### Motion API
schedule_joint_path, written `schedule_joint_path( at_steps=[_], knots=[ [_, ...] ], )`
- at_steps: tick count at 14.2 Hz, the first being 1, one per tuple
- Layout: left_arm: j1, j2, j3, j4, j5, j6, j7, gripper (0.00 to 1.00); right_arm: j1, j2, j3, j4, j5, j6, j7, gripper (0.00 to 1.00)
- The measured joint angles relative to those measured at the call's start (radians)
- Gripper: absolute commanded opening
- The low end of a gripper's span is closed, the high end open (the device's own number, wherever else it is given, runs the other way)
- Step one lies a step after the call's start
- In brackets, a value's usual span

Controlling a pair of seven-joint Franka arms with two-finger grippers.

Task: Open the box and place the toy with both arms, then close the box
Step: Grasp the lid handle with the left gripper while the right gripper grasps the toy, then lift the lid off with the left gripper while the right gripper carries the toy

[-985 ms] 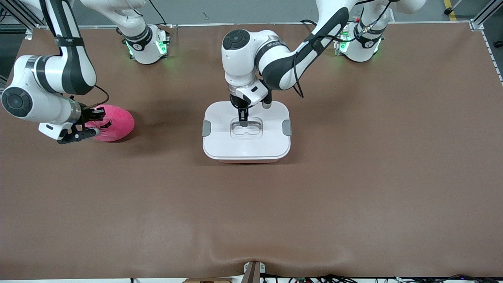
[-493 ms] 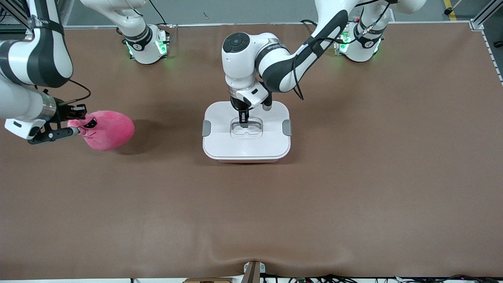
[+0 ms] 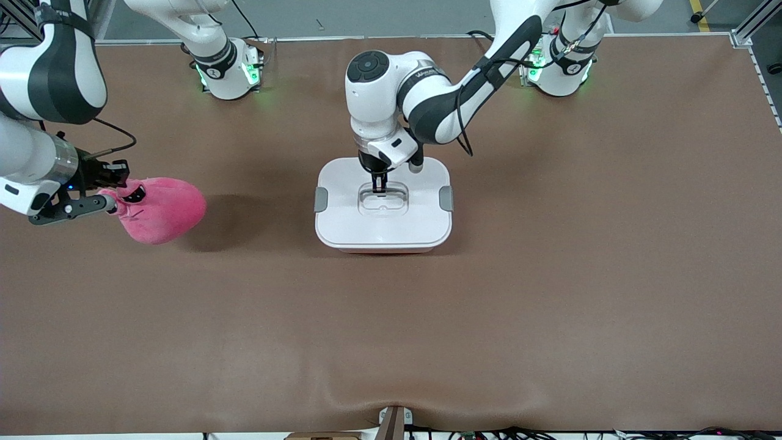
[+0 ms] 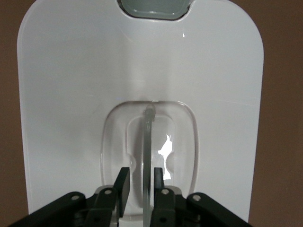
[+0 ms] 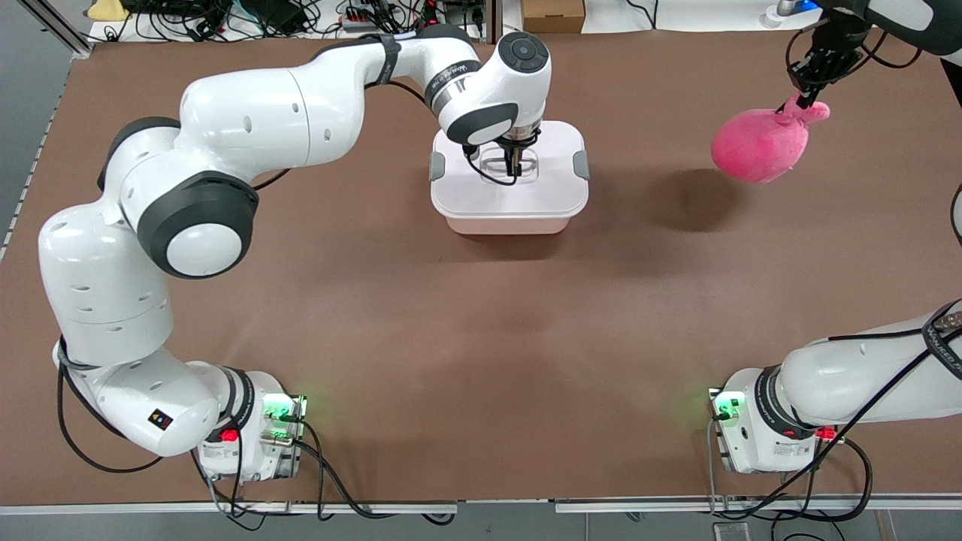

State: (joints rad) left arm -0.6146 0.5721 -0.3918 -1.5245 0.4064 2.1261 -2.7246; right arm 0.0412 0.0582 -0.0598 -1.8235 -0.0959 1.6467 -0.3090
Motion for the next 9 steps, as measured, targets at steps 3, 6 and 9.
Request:
schedule_joint_path(
  at_steps=[3,6,9],
  knots=[
    [0.000,0.000,0.001,0.003,0.001,0.000,0.000,0.00,0.029,0.000,0.002,0.019,0.000,-0.001,0.000,0.00],
    [0.001,0.000,0.001,0.005,0.004,0.001,0.002,0.00,0.065,0.000,0.004,0.038,0.000,-0.001,-0.001,0.00],
    [0.001,0.000,0.001,0.006,0.005,0.001,0.004,0.00,0.087,0.000,0.006,0.049,0.007,-0.011,-0.001,0.00]
  ],
)
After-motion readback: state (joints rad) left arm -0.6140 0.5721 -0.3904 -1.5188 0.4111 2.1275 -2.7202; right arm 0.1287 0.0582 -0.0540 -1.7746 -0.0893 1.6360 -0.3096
